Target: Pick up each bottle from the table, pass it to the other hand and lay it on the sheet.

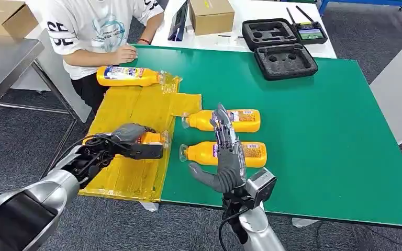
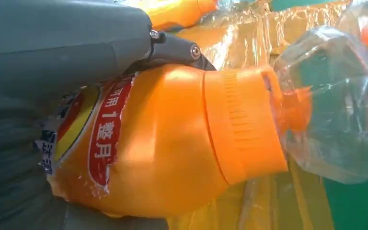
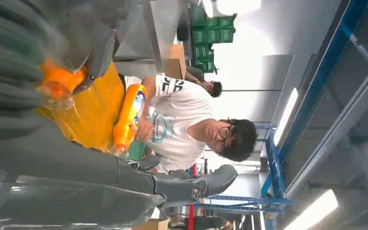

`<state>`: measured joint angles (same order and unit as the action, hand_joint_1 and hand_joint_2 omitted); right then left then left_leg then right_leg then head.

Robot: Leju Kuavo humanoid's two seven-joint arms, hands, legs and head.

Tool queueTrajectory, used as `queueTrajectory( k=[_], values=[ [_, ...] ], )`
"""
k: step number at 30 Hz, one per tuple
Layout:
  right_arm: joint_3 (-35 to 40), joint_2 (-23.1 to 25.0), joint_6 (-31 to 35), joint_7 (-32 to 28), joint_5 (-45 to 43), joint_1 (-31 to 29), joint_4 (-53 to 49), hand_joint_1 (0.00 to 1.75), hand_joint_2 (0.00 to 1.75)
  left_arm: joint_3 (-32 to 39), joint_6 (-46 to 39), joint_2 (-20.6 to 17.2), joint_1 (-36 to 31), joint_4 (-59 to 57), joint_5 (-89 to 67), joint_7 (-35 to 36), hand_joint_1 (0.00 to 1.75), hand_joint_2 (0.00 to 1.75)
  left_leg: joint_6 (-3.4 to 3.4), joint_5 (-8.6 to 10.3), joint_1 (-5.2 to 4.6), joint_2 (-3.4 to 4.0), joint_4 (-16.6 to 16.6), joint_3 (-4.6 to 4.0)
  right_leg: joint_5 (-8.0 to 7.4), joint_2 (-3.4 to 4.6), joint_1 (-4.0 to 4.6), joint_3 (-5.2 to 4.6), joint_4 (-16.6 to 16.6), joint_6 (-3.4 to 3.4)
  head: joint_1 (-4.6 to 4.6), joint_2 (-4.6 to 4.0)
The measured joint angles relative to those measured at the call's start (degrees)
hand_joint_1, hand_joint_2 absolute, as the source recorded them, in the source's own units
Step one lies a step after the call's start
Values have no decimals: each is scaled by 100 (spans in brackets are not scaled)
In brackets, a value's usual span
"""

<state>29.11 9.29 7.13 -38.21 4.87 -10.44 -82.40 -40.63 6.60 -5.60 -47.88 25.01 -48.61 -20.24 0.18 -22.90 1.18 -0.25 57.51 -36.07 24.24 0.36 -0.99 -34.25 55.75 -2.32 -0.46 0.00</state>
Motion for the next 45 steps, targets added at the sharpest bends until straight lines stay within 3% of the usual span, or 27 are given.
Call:
queueTrajectory(
  k=[5,6,10,11,12,13,14,20,34,36,39,41,43,45],
  values=[
    [2,15,-99,31,-77,-63,79,0,175,-72,50,-2,56,-57,-39,-11,175,175,0,0,0,0,0,2,0,0,0,2,0,0,2,0],
    [2,15,-116,31,-83,-71,99,0,175,-99,59,-2,67,-72,-50,-13,159,175,0,0,0,0,-1,3,0,0,0,3,0,0,0,0],
    [2,31,-155,31,-90,-112,162,0,175,-179,125,-4,85,-114,-48,-61,159,175,0,0,0,0,-2,10,0,0,0,11,0,0,0,0],
    [2,31,-157,31,-88,-124,177,0,175,-182,159,-4,85,-131,-42,-87,70,175,0,-1,0,0,-2,13,0,0,0,14,0,0,0,0],
    [2,31,-160,31,-88,-135,192,0,175,-186,181,-7,84,-133,-42,-98,0,175,0,-1,0,0,-2,16,0,0,0,18,0,0,0,0],
    [2,31,-160,31,-87,-141,201,0,175,-188,190,-7,84,-136,-42,-100,0,175,0,-1,0,-1,-2,19,0,0,0,21,0,0,0,0],
    [2,31,-162,31,-88,-144,212,0,175,-188,233,-7,83,-138,-39,-105,0,0,0,-1,0,-1,-3,22,0,0,0,24,0,0,0,0],
    [13,33,-201,31,-90,-185,319,0,175,-186,1185,-72,-24,-177,378,-562,0,0,0,-1,0,-6,-3,39,1,-2,0,43,0,0,2,0],
    [74,55,-122,112,-53,-201,472,0,175,201,2065,-227,23,-181,1747,-1541,0,0,0,0,0,-6,-3,50,1,-1,0,52,0,0,0,0],
    [81,50,-81,146,-39,-175,479,0,175,365,1754,-227,123,-153,2044,-1635,0,0,0,0,0,-3,-2,50,1,-2,0,50,-1,0,2,0],
    [90,42,-13,173,-2,-125,483,0,175,680,493,-203,376,-11,2256,-1676,0,0,0,0,0,-3,-2,46,1,-1,0,42,-1,0,2,0],
    [94,29,33,184,22,-97,494,0,175,934,-1164,-138,578,169,2146,-1828,0,0,0,0,0,-2,-1,39,0,-1,-1,36,-1,0,2,0],
    [122,22,68,188,18,-84,516,0,175,1170,-3344,-74,775,458,1872,-1974,0,0,0,0,0,-3,-1,35,1,-1,-1,32,-1,0,4,0],
    [201,22,70,190,-30,-90,553,0,175,1496,-4477,-5,988,905,1071,-1993,0,0,0,-1,-1,-3,-1,34,1,-1,-1,33,-1,0,0,0]
  ],
)
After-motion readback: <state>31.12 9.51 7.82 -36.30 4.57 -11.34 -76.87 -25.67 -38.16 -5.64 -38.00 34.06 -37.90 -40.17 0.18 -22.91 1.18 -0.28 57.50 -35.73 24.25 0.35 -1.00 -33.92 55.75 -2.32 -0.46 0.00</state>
